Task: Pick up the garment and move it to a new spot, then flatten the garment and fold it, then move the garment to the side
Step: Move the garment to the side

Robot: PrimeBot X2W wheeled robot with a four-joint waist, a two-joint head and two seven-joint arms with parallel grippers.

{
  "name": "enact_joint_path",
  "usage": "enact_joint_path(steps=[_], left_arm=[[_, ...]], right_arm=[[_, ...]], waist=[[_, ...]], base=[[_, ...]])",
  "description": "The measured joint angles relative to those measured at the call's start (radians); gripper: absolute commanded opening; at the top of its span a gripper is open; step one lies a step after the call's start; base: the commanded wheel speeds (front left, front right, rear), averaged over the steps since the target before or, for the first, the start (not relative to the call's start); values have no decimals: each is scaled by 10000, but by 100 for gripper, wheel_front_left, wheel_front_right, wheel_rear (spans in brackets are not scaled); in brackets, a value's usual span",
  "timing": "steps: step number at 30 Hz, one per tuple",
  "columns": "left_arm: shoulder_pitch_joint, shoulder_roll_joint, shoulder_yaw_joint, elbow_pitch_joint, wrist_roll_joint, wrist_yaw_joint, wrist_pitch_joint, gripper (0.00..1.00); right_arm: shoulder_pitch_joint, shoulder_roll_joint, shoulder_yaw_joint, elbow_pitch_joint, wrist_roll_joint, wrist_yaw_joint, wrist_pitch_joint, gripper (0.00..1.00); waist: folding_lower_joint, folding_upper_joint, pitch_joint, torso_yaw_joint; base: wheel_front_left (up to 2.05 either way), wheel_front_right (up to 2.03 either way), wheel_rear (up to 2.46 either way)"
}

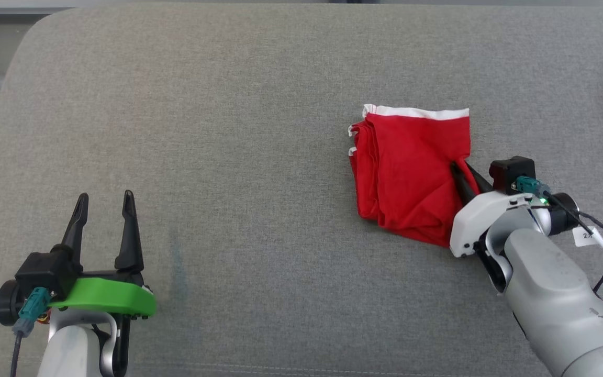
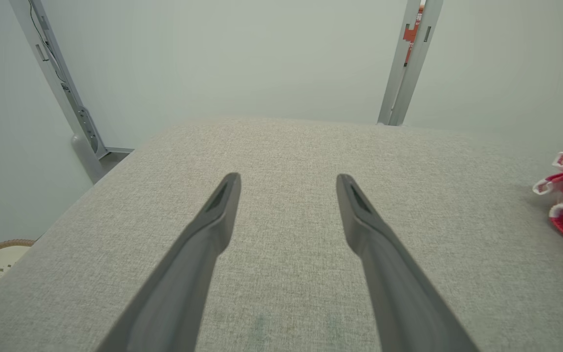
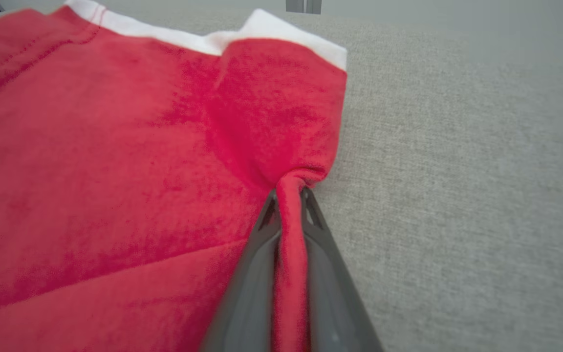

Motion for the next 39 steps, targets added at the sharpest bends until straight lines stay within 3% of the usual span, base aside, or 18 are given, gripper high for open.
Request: enact_joint_path(steps=[8,16,27,39], left_arm=[[-236,77,84,-474,73,-40,-12,100],[-675,393,31,-1068,111,-75,-12,100],[-728,1534,82,-2700,174,-86,244,100],[-453,2071,140,-4539,132,-63,1047,100]], right_arm=[[-1569,-869,1227,-347,-21,-2,357,0],[-2733,-2452,2136,-1327,560,-2,1045,0],[-3771,-4740,1944,-3133,1383,-4,1994,0],[-4188,-6138,1298,-3870,1764,-4,3292,0]], waist=[[0,0,566,-467],[1,0,1443,-1250],[1,1,2725,-2685],[1,0,3894,-3775]], base=[[0,0,0],[0,0,0],[0,0,0],[0,0,0]])
